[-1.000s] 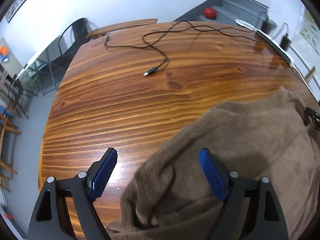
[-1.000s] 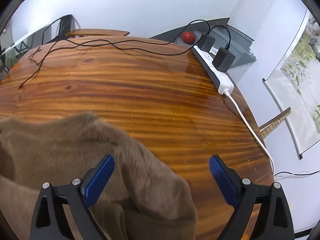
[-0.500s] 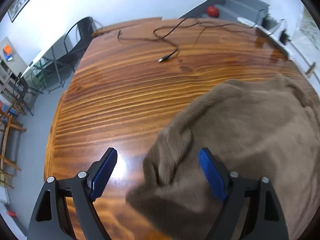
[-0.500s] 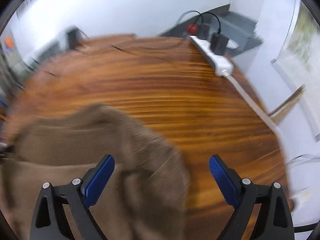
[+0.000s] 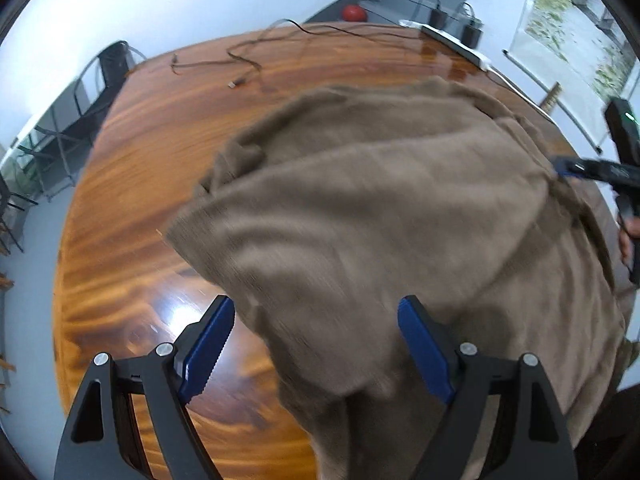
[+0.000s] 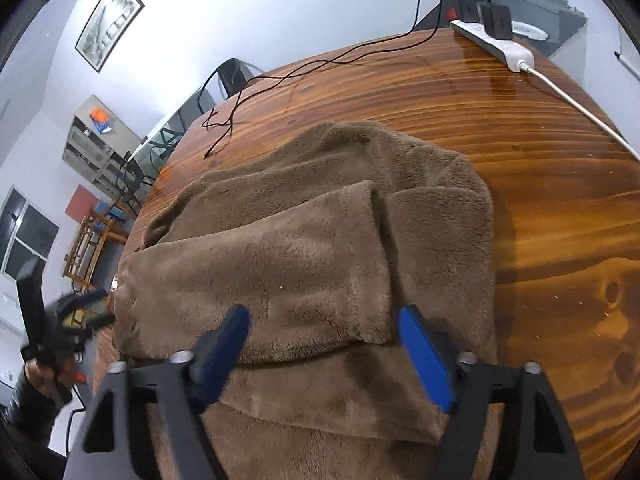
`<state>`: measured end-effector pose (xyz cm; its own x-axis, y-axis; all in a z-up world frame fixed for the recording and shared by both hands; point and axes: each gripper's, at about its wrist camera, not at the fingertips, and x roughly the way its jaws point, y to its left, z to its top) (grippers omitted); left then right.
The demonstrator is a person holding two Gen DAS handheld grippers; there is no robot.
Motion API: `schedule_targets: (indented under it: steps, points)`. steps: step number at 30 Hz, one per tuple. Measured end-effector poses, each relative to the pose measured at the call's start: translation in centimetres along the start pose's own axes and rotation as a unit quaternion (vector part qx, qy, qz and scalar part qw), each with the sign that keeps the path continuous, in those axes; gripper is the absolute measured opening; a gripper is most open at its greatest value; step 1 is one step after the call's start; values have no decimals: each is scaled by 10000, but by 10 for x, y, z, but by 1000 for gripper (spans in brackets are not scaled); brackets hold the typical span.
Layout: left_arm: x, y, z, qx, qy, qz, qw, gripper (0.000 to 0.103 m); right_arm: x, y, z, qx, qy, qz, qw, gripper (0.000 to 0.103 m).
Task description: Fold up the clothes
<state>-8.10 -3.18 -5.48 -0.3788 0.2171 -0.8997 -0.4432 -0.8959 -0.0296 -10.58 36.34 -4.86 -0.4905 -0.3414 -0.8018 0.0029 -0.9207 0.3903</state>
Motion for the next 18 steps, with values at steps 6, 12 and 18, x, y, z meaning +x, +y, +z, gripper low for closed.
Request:
schedule_targets:
  steps: [6, 12, 18]
  points:
    - [9, -22, -20, 430, 132, 45, 9990, 87, 18, -15, 4, 186, 200, -153, 9995, 47]
    - [32, -17, -23, 269, 419, 491, 9976, 87, 22, -21, 2, 228, 319, -77, 9992, 29]
    - [30, 1, -27, 67, 493, 646, 9967, 87, -24, 4, -9, -115, 81, -58, 9999, 26]
